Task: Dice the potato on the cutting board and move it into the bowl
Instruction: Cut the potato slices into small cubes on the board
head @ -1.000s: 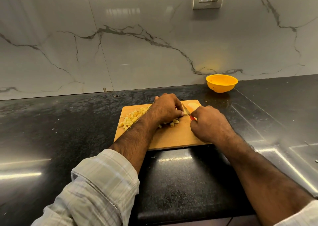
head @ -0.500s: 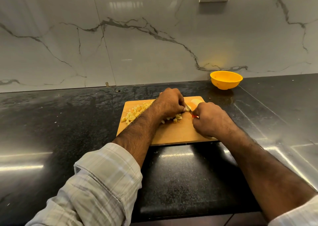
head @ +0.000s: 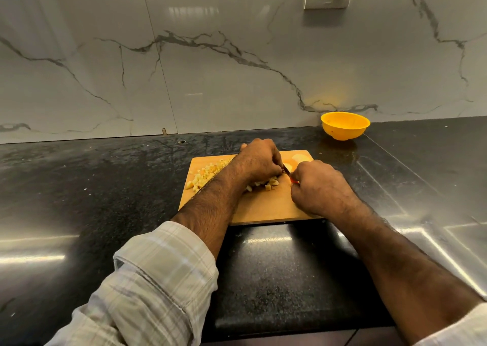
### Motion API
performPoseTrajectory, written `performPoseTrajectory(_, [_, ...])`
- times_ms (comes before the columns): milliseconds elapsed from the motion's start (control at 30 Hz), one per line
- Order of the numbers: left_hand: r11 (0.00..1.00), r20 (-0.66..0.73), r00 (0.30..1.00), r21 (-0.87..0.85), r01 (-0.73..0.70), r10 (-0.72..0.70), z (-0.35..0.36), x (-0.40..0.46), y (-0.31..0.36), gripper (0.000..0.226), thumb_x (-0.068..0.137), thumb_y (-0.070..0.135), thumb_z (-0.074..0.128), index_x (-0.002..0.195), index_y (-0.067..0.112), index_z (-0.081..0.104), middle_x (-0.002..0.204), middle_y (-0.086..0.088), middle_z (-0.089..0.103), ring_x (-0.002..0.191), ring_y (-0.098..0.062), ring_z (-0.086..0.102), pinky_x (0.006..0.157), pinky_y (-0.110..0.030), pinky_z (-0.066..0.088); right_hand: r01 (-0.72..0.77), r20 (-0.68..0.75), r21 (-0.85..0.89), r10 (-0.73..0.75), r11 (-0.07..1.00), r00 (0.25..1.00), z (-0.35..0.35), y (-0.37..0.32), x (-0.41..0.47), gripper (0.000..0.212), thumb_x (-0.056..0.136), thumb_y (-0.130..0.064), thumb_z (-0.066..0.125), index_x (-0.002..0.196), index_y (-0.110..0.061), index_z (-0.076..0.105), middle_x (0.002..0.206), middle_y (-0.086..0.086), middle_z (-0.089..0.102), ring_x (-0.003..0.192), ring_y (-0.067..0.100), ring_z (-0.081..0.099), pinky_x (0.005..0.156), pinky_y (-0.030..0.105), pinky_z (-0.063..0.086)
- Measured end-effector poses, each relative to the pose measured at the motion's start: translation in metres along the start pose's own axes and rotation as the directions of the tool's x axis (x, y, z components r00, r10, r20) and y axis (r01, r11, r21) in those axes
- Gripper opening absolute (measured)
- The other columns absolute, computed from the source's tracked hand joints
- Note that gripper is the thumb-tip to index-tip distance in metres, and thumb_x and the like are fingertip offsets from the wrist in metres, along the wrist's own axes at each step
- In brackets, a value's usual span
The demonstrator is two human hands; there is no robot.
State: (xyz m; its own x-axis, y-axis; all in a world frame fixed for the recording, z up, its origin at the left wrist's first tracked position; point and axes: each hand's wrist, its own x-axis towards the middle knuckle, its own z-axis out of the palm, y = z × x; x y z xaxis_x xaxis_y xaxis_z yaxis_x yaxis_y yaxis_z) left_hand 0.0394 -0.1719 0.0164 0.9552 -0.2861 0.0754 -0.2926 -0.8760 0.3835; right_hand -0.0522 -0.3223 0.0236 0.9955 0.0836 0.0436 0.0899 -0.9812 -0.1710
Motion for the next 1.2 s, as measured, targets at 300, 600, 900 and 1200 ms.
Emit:
performPoseTrajectory(300, [0.993, -0.033, 0.999, 0.115, -0.006, 0.01, 0.0, -0.005, 0.004, 0.007, 0.095, 0.037, 0.075, 0.097, 0.031, 0.079, 0.102, 0.015, 0.072, 0.11, -0.01, 0.057, 0.108, -0.053, 0.03, 0.033, -0.117, 0.156, -0.014, 0.987, 0.993, 0.002, 0.016, 0.003, 0.038, 0.097, -0.036, 0.064, 0.133, -0.025, 0.071, 0.118, 0.002, 0.071, 0.097, 0.017, 0.063, 0.084, 0.037, 0.061])
performPoseTrajectory(600, [0.972, -0.136, 0.991, 0.234, 0.03, 0.003, 0.018, -0.001, 0.024, 0.033, 0.09, 0.064, 0.069, 0.093, 0.032, 0.063, 0.099, 0.009, 0.067, 0.105, -0.016, 0.061, 0.112, -0.059, 0.03, -0.075, -0.111, 0.193, 0.098, 0.978, 0.989, -0.002, 0.036, 0.01, 0.041, 0.094, -0.039, 0.07, 0.133, -0.027, 0.07, 0.122, 0.002, 0.069, 0.101, 0.017, 0.063, 0.086, 0.041, 0.062])
performPoseTrajectory(900, [0.999, -0.085, 0.996, 0.051, -0.002, 0.006, 0.007, -0.001, 0.004, 0.023, 0.092, 0.015, 0.075, 0.097, 0.033, 0.062, 0.11, 0.007, 0.064, 0.107, -0.015, 0.059, 0.106, -0.051, 0.047, -0.042, -0.033, 0.125, 0.046, 0.991, 0.998, -0.001, 0.033, 0.012, 0.045, 0.096, -0.039, 0.068, 0.139, -0.025, 0.066, 0.131, 0.002, 0.066, 0.107, 0.018, 0.062, 0.088, 0.037, 0.06])
performPoseTrajectory(1200, [1.0, -0.083, 0.996, -0.012, -0.021, 0.019, 0.011, 0.003, 0.006, 0.017, 0.094, 0.023, 0.078, 0.111, 0.019, 0.08, 0.112, 0.001, 0.074, 0.102, -0.014, 0.067, 0.093, -0.038, 0.062, -0.018, -0.062, 0.101, 0.024, 0.995, 0.998, -0.002, 0.023, 0.005, 0.043, 0.095, -0.04, 0.065, 0.135, -0.027, 0.069, 0.126, -0.002, 0.069, 0.102, 0.016, 0.064, 0.085, 0.038, 0.063])
